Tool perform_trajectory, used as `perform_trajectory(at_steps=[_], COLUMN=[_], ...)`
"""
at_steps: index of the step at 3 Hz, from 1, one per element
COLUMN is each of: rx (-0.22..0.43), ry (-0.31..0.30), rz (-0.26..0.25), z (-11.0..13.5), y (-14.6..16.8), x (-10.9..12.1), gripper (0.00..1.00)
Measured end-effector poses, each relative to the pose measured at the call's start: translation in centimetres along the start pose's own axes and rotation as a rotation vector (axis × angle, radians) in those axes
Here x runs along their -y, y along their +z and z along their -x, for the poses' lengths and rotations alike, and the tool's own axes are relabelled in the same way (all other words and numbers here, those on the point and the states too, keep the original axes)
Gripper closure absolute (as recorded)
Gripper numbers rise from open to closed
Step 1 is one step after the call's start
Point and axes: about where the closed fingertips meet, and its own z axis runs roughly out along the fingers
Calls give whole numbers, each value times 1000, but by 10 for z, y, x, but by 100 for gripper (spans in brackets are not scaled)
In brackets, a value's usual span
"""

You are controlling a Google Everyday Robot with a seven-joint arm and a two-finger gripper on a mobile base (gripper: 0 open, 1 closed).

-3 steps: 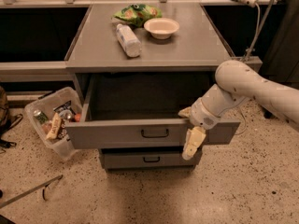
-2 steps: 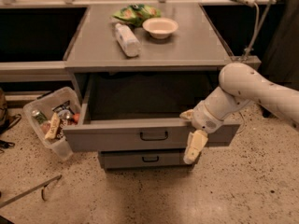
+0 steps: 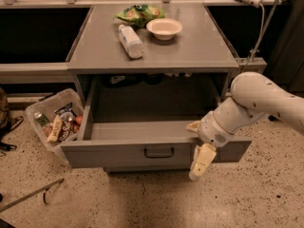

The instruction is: Open top drawer

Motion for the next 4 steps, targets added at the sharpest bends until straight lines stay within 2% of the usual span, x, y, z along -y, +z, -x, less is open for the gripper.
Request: perform_trajectory(at_steps=[1,2,3,4], rx=[-10,-29,-29,-34], ry=[-8,11,11,60], rz=[11,52,52,47], z=[2,1,2,-1], y=[6,8,8,-5], x=[-6,-45,-44,-83], gripper=[0,0,0,0])
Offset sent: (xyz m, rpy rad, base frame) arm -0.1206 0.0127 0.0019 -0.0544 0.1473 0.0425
